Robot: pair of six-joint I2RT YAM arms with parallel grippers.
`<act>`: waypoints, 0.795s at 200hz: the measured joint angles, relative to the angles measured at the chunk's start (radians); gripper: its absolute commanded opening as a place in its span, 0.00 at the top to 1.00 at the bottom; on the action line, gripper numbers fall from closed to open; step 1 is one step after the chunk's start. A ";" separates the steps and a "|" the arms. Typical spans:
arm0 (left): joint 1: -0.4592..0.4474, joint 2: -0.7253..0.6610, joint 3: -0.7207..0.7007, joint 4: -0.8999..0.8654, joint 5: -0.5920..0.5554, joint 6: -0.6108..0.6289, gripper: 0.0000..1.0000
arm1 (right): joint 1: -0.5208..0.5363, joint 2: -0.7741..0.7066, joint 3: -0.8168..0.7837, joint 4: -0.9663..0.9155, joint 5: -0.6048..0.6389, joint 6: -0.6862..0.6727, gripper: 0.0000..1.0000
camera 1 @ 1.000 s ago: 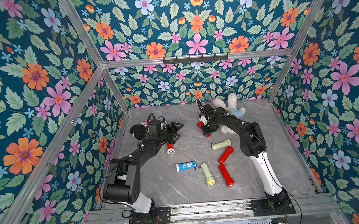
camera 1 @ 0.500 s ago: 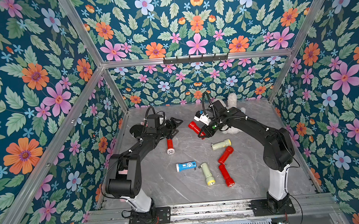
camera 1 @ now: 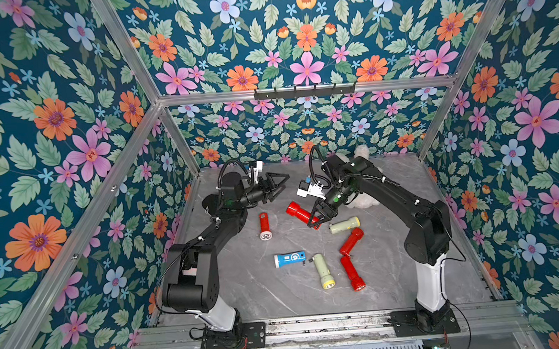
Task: Close the plug at the bottom of the flashlight
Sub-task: Pick up the flashlight from the center of the board.
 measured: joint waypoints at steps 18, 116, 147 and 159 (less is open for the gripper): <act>-0.002 -0.023 -0.023 0.059 0.037 -0.012 0.17 | 0.000 0.077 0.115 -0.108 -0.058 -0.072 0.89; -0.003 -0.092 -0.116 0.073 0.048 0.036 0.18 | -0.071 0.296 0.496 -0.343 -0.162 -0.202 0.87; -0.005 -0.102 -0.114 0.066 0.037 0.042 0.15 | -0.071 0.306 0.506 -0.345 -0.167 -0.193 0.87; -0.008 -0.113 -0.116 0.064 0.037 0.044 0.14 | -0.071 0.315 0.510 -0.346 -0.166 -0.182 0.87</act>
